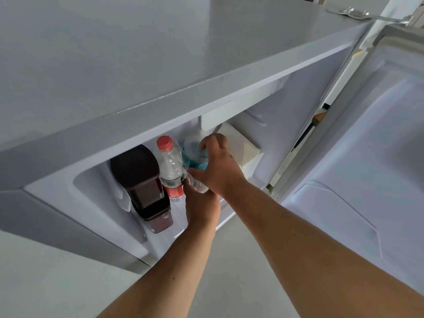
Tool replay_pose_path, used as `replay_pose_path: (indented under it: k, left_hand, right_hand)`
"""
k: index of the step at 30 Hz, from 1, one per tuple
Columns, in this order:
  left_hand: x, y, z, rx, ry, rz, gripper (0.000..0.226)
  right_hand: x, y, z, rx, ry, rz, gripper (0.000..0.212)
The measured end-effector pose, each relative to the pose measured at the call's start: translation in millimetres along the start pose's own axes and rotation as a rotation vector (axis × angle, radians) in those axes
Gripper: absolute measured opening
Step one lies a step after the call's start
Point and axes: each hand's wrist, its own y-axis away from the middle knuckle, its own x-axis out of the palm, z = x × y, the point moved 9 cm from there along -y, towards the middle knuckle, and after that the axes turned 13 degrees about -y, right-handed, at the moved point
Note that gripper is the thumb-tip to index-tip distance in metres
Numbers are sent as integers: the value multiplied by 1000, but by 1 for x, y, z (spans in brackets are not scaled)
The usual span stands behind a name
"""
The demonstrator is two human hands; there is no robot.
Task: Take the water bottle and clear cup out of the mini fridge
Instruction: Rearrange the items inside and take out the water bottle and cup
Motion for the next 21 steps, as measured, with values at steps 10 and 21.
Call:
replay_pose_path:
  k: [10, 21]
  left_hand:
    - [6, -3, -4, 37, -81, 36, 73]
    - [25, -19, -3, 55, -104, 96, 66]
  right_hand:
    - [-8, -2, -2, -27, 26, -57, 58]
    - [-23, -14, -6, -36, 129, -31, 60]
